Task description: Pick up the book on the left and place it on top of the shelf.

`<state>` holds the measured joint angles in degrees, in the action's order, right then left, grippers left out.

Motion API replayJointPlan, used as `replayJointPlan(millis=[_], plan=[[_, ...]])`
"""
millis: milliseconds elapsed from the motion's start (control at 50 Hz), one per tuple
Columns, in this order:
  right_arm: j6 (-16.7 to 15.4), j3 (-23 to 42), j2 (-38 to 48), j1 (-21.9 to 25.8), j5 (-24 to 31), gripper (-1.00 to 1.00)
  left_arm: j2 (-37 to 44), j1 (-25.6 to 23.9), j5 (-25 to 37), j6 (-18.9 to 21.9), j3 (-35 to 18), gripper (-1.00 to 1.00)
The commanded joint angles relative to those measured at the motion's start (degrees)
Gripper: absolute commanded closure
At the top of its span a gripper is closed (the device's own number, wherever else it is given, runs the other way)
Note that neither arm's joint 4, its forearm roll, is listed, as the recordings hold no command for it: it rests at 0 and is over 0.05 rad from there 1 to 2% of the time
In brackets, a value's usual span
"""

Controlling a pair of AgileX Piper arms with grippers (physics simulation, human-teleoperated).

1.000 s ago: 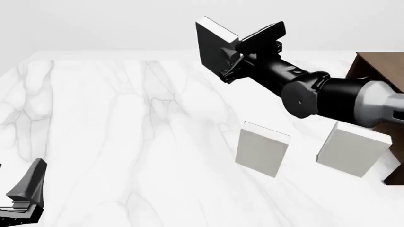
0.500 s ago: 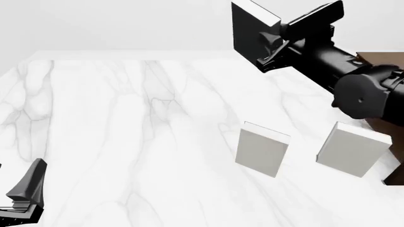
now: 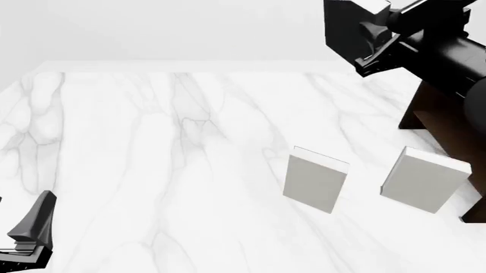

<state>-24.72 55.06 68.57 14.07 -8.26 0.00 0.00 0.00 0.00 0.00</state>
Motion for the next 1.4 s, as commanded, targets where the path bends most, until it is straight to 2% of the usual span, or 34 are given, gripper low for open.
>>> replayJointPlan(millis=[20, 260, 440, 680, 1080, 1400], plan=[[-2.6, 1.0, -3.2, -3.9, 2.4, 1.0, 0.0, 0.0, 0.0, 0.0, 0.0, -1.0], [-4.4, 0.3, -7.5, -9.2, 5.0, 1.0, 0.0, 0.0, 0.0, 0.0, 0.0, -1.0], [-6.0, 1.2, -8.7, -11.3, 6.7, 1.0, 0.0, 0.0, 0.0, 0.0, 0.0, -1.0], [-7.5, 1.2, -9.3, -14.1, 7.1, 1.0, 0.0, 0.0, 0.0, 0.0, 0.0, -1.0], [-9.3, 1.3, -7.6, -18.7, 4.8, 1.0, 0.0, 0.0, 0.0, 0.0, 0.0, -1.0], [-13.8, 0.1, -9.8, -22.5, 5.5, 1.0, 0.0, 0.0, 0.0, 0.0, 0.0, -1.0]])
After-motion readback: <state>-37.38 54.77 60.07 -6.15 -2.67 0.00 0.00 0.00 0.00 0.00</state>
